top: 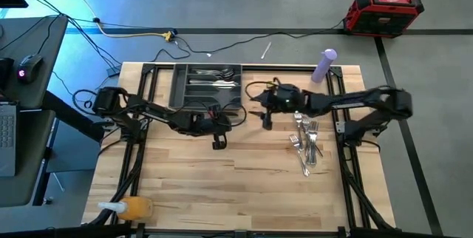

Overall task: Sort silverware
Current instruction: Put the silver knife into the organizing bin

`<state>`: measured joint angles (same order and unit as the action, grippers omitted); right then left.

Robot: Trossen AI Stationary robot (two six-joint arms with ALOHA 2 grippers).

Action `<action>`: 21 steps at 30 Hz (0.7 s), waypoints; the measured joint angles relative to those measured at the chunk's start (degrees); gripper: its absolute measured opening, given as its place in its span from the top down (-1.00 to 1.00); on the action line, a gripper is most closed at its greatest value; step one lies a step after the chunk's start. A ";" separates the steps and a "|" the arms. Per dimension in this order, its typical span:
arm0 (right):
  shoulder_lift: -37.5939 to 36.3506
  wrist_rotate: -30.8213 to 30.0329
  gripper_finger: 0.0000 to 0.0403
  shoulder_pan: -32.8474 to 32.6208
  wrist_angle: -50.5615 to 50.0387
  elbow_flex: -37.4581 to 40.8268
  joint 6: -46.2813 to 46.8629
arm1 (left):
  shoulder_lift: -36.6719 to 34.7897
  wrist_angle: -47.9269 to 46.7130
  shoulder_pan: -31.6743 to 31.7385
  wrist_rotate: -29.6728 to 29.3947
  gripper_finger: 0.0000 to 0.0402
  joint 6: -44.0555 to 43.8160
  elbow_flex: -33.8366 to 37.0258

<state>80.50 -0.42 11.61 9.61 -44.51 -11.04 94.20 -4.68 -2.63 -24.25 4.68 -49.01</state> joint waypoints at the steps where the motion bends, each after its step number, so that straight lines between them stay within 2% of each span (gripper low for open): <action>1: -1.63 -0.97 -0.05 -0.03 -1.49 0.00 -0.21 | -1.07 -1.01 0.02 -1.14 1.00 0.32 0.00; 7: -7.60 -5.99 0.07 0.03 -9.16 -0.02 -1.04 | -10.32 -8.42 3.14 -6.63 1.00 1.58 0.00; 12: -7.93 -5.37 0.14 -0.01 -9.84 0.00 -0.97 | -17.48 -17.41 11.39 -7.52 1.00 6.74 0.00; 15: -7.88 -5.32 0.16 -0.01 -9.67 0.00 -0.99 | -19.61 -21.08 18.14 -4.91 1.00 11.46 0.00; 21: -7.86 -5.17 0.17 -0.01 -9.74 0.00 -0.85 | -18.49 -22.31 30.02 6.18 1.00 19.93 0.00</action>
<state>72.64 -5.58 11.60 -0.13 -44.51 -11.89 75.71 -27.00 27.39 -18.07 24.61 -49.01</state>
